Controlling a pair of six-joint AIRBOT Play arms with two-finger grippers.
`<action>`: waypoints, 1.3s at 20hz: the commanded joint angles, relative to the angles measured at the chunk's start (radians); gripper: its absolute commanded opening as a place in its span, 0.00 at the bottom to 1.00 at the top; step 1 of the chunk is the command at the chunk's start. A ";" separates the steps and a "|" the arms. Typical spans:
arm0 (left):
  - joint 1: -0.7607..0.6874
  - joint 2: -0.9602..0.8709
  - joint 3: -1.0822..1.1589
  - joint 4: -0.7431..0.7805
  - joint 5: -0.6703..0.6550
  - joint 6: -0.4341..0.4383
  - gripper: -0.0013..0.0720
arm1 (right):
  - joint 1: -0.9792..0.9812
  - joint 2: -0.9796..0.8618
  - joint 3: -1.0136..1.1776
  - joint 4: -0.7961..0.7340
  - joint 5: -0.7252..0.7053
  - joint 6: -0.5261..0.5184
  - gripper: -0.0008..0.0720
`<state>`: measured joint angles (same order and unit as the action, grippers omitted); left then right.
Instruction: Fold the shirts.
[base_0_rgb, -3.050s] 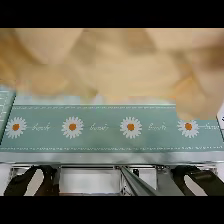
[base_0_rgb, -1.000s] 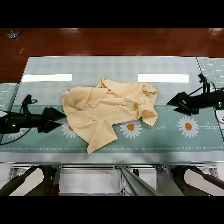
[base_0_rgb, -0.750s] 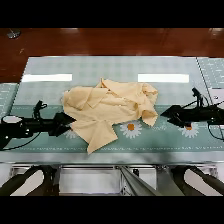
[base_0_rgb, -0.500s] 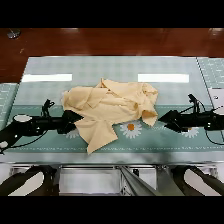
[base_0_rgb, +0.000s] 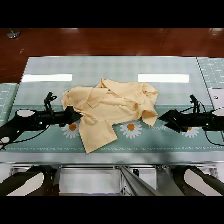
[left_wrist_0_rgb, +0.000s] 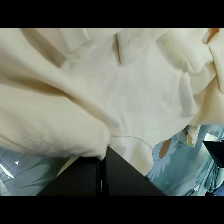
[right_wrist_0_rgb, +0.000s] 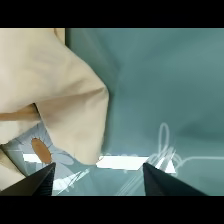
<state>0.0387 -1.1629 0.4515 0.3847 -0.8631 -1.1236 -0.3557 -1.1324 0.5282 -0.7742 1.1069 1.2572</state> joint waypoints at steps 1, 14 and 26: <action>-0.002 -0.001 0.006 -0.005 -0.011 0.014 0.06 | 0.057 -0.069 0.029 0.009 -0.022 0.005 0.87; 0.023 0.008 0.133 -0.009 -0.101 0.013 0.06 | 0.325 -0.282 0.434 -0.109 0.049 0.095 0.04; 0.313 0.135 1.331 -0.112 -0.220 -0.086 0.06 | 0.325 -0.075 1.684 -0.502 0.244 0.266 0.03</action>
<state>0.2775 -1.0565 1.5166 0.2646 -1.0534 -1.1728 -0.0307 -1.3144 2.0823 -1.2148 1.3563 1.5059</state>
